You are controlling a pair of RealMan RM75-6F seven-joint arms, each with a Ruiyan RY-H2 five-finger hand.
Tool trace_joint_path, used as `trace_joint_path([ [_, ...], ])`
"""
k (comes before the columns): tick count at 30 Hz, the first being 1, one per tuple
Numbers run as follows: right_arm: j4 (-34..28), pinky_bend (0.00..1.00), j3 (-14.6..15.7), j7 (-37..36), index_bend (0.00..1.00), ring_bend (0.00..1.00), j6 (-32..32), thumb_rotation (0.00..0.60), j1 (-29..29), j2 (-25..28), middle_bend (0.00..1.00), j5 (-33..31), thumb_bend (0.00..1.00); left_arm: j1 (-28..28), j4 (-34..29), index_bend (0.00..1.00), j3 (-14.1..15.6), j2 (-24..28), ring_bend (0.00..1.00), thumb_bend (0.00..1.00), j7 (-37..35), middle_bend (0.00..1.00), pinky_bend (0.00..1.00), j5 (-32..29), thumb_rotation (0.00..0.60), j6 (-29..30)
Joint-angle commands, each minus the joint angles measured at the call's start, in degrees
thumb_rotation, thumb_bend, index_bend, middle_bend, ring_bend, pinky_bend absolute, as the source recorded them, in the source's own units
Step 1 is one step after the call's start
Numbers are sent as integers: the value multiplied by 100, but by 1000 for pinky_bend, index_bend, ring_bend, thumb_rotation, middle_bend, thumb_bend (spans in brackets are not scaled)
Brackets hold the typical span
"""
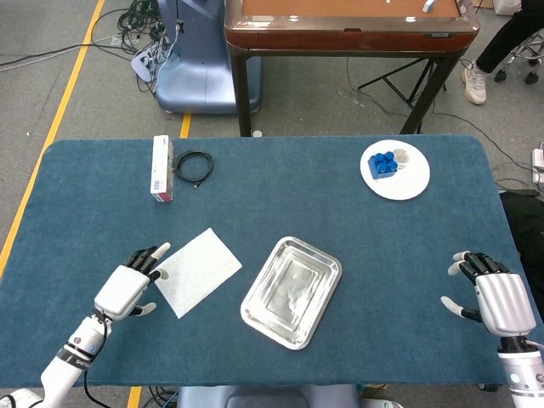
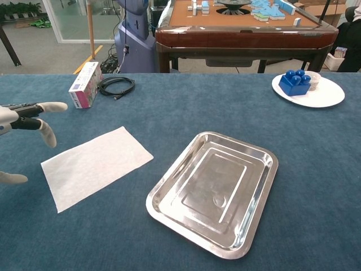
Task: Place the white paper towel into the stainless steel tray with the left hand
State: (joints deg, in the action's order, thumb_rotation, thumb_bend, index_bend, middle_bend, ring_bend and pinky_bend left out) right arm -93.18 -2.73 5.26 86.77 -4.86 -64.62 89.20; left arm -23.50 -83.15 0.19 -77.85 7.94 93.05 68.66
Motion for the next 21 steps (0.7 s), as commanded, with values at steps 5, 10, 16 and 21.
trace_joint_path([
  [5, 0, 429, -19, -50, 455, 274, -12, 600, 1, 24, 343, -24, 92, -86, 41, 369, 1, -158, 0, 133, 215, 0, 93, -66, 600, -105],
  [10, -6, 429, -31, -97, 455, 274, 16, 600, 14, 42, 343, -19, 92, -112, 95, 380, 9, -226, 0, 133, 254, 0, 93, -155, 600, -175],
  [16, -5, 429, -31, -164, 455, 274, 64, 600, 31, 58, 344, 26, 92, -126, 181, 412, 17, -263, 0, 134, 329, 0, 93, -253, 600, -231],
  [21, -1, 429, -34, -193, 454, 274, 76, 600, 37, 67, 344, 38, 92, -131, 211, 425, 37, -300, 0, 133, 355, 0, 93, -269, 600, -223],
])
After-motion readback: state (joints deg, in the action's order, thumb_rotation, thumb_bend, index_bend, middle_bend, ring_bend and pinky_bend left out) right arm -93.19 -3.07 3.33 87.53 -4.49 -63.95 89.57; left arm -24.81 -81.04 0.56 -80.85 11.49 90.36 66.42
